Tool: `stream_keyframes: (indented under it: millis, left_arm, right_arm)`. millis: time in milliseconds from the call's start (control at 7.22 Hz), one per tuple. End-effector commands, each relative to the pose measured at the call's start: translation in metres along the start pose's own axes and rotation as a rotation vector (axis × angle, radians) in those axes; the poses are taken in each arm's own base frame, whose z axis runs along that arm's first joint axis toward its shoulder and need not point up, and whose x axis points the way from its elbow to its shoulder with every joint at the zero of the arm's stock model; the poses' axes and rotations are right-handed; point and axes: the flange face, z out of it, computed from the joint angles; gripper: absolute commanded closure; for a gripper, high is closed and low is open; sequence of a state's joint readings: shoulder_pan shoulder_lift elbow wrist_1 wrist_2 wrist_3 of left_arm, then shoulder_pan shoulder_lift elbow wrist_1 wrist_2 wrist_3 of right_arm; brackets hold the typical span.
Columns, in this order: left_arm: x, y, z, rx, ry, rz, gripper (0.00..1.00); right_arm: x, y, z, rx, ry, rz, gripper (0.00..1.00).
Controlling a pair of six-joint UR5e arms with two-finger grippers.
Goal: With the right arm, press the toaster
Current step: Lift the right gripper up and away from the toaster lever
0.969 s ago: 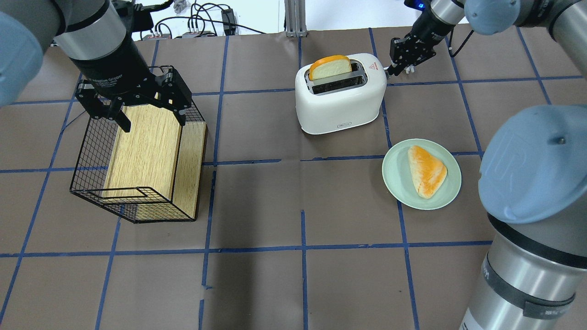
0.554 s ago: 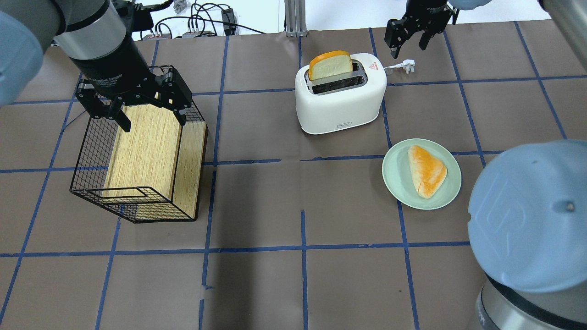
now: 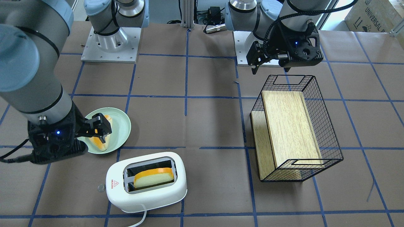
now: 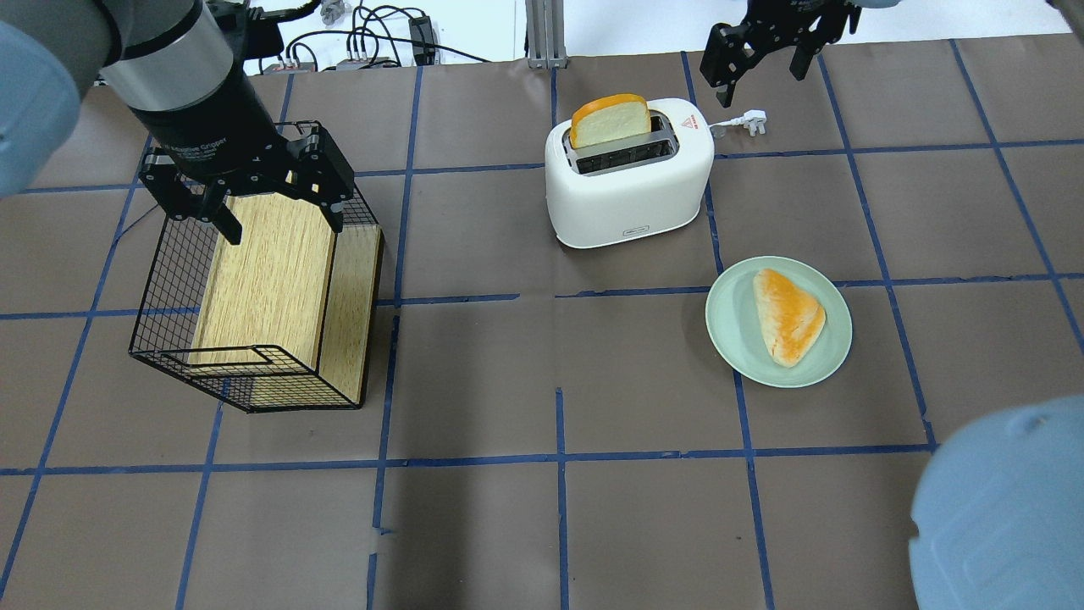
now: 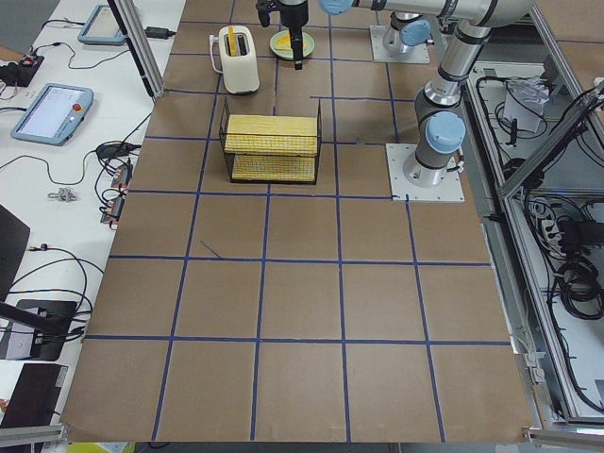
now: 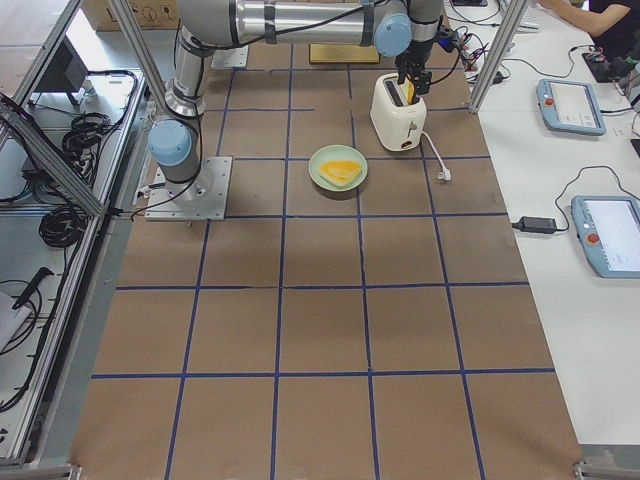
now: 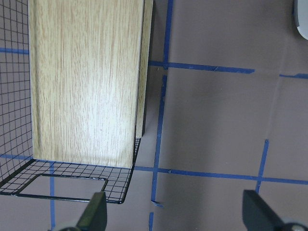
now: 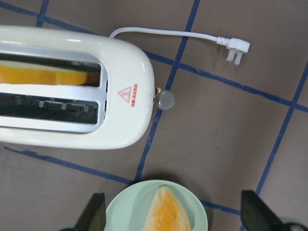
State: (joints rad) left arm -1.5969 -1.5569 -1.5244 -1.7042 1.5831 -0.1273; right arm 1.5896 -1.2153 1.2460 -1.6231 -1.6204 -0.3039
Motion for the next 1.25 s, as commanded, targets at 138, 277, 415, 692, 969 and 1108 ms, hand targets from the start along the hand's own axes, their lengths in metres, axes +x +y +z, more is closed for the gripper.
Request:
stream_keyframes:
  millis: [138, 277, 415, 692, 969, 1108]
  left_arm:
    - [0.000, 0.000, 0.000, 0.000, 0.000, 0.000, 0.00]
    - [0.000, 0.000, -0.001, 0.001, 0.000, 0.000, 0.00]
    - [0.000, 0.000, 0.000, 0.000, 0.000, 0.000, 0.00]
    - [0.000, 0.000, 0.000, 0.000, 0.000, 0.000, 0.00]
    - [0.000, 0.000, 0.000, 0.000, 0.000, 0.000, 0.00]
    - [0.000, 0.000, -0.001, 0.001, 0.000, 0.000, 0.00]
  right_arm:
    - [-0.016, 0.098, -0.032, 0.003, 0.012, 0.028, 0.00]
    - [-0.023, 0.121, -0.043, 0.021, 0.016, 0.028, 0.00]
    - [-0.026, 0.130, -0.047, 0.028, 0.020, 0.025, 0.00]
    - [-0.024, 0.129, -0.053, 0.039, 0.024, 0.025, 0.00]
    - [-0.014, 0.131, -0.050, 0.032, 0.021, 0.041, 0.00]
    - [-0.015, 0.131, -0.050, 0.034, 0.017, 0.041, 0.00]
